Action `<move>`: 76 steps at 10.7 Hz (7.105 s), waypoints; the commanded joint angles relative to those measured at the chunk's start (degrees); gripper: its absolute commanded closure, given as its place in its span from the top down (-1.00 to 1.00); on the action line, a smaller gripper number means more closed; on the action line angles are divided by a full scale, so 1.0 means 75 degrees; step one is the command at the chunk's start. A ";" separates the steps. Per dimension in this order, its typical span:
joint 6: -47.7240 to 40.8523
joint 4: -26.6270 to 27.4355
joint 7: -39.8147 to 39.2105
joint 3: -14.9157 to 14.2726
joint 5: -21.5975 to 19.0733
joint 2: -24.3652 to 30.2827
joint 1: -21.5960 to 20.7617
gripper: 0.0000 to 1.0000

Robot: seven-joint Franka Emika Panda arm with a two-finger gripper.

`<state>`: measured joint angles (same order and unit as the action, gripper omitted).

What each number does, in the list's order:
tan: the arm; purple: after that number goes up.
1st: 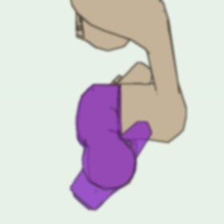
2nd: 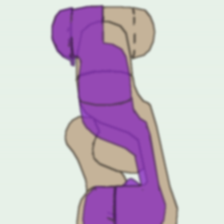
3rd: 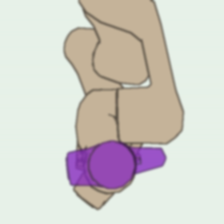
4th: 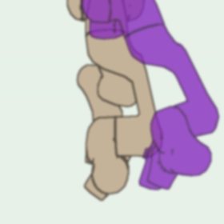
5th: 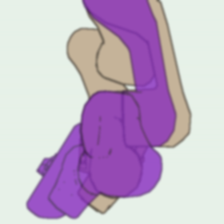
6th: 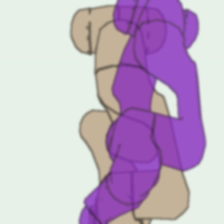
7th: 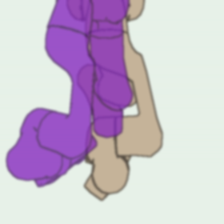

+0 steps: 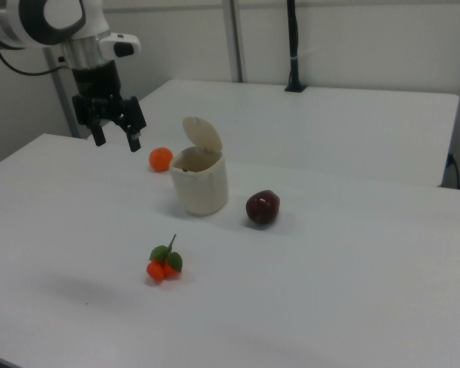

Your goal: Close garbage bin

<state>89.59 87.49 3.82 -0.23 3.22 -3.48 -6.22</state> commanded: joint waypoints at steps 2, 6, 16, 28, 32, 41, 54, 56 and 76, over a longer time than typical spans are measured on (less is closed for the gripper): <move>-0.0098 0.0147 -0.0087 -0.0063 -0.0054 0.0207 -0.0003 1.00; -0.0039 0.0147 -0.0087 -0.0063 -0.0054 0.0183 -0.0003 1.00; -0.0039 0.0147 -0.0298 -0.0064 -0.0066 0.0183 0.0009 -1.00; 0.4174 0.0018 -0.0146 -0.0063 -0.0112 -0.0881 -0.0003 -1.00; 0.6564 0.0018 0.0487 -0.0063 -0.0008 -0.1620 -0.0026 -1.00; 1.0166 0.0018 0.0429 -0.0075 0.0004 -0.2898 0.0068 -1.00; 0.9272 0.0053 0.0394 -0.0075 0.0039 -0.2912 0.0056 -1.00; 0.8484 0.0041 0.0382 -0.0075 0.0051 -0.2794 0.0033 -1.00; 0.6465 0.0147 0.0464 -0.0017 0.0110 -0.3157 -0.0143 -1.00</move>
<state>139.31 87.84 6.27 -0.07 3.52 -26.77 -6.38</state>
